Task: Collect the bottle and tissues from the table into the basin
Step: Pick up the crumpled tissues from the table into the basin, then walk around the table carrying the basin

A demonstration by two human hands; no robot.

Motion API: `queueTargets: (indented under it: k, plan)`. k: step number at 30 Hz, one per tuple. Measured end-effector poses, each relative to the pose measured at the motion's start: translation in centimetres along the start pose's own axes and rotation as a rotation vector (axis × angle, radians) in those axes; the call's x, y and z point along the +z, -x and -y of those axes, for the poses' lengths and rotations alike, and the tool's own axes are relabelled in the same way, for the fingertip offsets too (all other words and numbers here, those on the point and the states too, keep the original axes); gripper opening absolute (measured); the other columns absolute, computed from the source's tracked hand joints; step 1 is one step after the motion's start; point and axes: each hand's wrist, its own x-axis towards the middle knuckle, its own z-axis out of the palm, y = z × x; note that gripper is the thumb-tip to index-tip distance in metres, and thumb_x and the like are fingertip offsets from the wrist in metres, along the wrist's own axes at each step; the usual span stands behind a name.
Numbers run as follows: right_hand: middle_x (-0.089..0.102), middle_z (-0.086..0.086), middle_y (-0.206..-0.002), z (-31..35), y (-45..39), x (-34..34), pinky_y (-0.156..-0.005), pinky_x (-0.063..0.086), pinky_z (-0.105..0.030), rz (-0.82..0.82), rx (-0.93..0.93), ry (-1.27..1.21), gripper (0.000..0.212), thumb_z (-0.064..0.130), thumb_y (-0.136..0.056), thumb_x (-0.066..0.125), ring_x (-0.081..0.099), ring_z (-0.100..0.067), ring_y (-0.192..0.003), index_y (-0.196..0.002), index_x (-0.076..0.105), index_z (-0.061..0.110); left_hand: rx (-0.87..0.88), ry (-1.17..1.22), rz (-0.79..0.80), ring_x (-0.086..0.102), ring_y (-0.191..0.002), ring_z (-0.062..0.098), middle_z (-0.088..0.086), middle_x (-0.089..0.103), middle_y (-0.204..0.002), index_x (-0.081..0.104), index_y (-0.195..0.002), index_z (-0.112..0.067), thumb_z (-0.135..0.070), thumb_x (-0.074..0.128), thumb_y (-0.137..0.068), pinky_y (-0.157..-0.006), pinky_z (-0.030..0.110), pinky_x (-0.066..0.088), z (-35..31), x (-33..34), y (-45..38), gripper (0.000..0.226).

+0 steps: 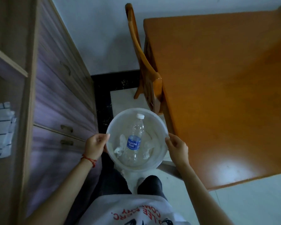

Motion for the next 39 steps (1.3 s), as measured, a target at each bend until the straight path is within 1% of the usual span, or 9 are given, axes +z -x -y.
queueTargets:
  k: [3,5,8,10,14,20,25,30,39]
  plan:
    - [0.069,0.002,-0.088,-0.8,0.6,-1.0,-0.064,0.055,-0.019,0.044,-0.06,0.022,0.028,0.025,-0.091,0.053,0.064,-0.006,-0.075,-0.116,0.061,0.015,-0.023,0.024,-0.063,0.06,-0.048,0.003,0.006,0.057,-0.061,0.057,-0.069,-0.011,-0.014,0.059,-0.084,-0.038,0.009,0.043,1.2,0.5,2.7,0.016]
    - [0.068,0.001,-0.089,-1.3,1.3,-1.5,-0.067,0.055,-0.02,0.073,-0.089,0.029,0.028,0.023,-0.091,0.053,0.064,-0.005,-0.076,-0.116,0.061,0.013,-0.041,0.045,-0.084,0.062,-0.064,0.025,0.015,0.062,-0.066,0.058,-0.068,-0.013,-0.019,0.06,-0.084,-0.047,0.022,0.053,2.0,0.6,4.2,0.017]
    - [0.068,-0.002,-0.092,-2.3,2.8,-2.0,-0.074,0.056,-0.026,0.081,-0.098,0.045,0.03,0.022,-0.091,0.053,0.061,-0.004,-0.077,-0.117,0.061,0.011,-0.049,0.008,-0.114,0.062,-0.07,0.033,0.021,0.065,-0.074,0.058,-0.066,-0.015,-0.022,0.061,-0.083,-0.067,0.04,0.054,3.1,0.5,6.4,0.019]
    - [0.066,0.003,-0.086,-2.8,4.0,-2.2,-0.068,0.052,-0.016,0.08,-0.094,0.034,0.03,0.021,-0.091,0.053,0.06,-0.002,-0.076,-0.118,0.06,0.009,-0.045,-0.007,-0.127,0.063,-0.071,0.033,0.02,0.066,-0.075,0.058,-0.066,-0.017,-0.025,0.063,-0.081,-0.07,0.043,0.054,3.4,0.4,7.6,0.018]
    - [0.057,0.018,-0.078,-3.4,6.8,-2.4,-0.053,0.045,-0.002,0.08,-0.073,-0.002,0.027,0.018,-0.092,0.052,0.058,0.003,-0.071,-0.116,0.06,0.009,-0.051,-0.04,-0.102,0.062,-0.068,0.032,0.018,0.064,-0.07,0.058,-0.068,-0.015,-0.03,0.064,-0.08,-0.054,0.03,0.055,4.4,-0.1,8.8,0.02]
    - [0.061,0.015,-0.075,-5.3,10.5,-1.4,-0.058,0.051,-0.008,0.002,0.006,-0.067,0.022,0.018,-0.092,0.051,0.062,0.006,-0.064,-0.111,0.062,0.014,-0.012,-0.097,-0.035,0.056,-0.06,0.02,0.007,0.058,-0.064,0.056,-0.07,-0.009,-0.019,0.06,-0.084,-0.038,0.008,0.043,5.5,-0.3,9.4,0.017]
    - [0.059,0.016,-0.076,-6.5,13.9,-0.5,-0.06,0.042,-0.01,-0.064,0.062,-0.081,0.022,0.018,-0.093,0.05,0.058,-0.001,-0.07,-0.109,0.064,0.014,0.039,-0.174,0.062,0.054,-0.061,0.013,0.001,0.057,-0.064,0.058,-0.08,-0.003,-0.021,0.058,-0.085,-0.04,0.009,0.043,6.2,-0.8,10.1,0.018]
    - [0.064,0.003,-0.084,-8.7,17.3,0.4,-0.075,0.052,-0.033,-0.15,0.17,-0.091,0.024,0.025,-0.092,0.05,0.062,-0.016,-0.079,-0.112,0.062,0.019,0.041,-0.213,0.129,0.056,-0.062,0.015,0.0,0.059,-0.065,0.059,-0.075,-0.008,-0.024,0.06,-0.084,-0.051,0.022,0.044,7.1,-0.6,10.2,0.018]
    - [0.065,-0.002,-0.083,-12.5,23.2,0.5,-0.077,0.05,-0.032,-0.316,0.317,-0.193,0.026,0.025,-0.091,0.053,0.062,-0.019,-0.08,-0.114,0.062,0.017,0.092,-0.284,0.294,0.057,-0.063,0.015,0.002,0.06,-0.066,0.058,-0.071,-0.009,-0.024,0.059,-0.084,-0.049,0.019,0.046,7.7,1.9,12.1,0.02]
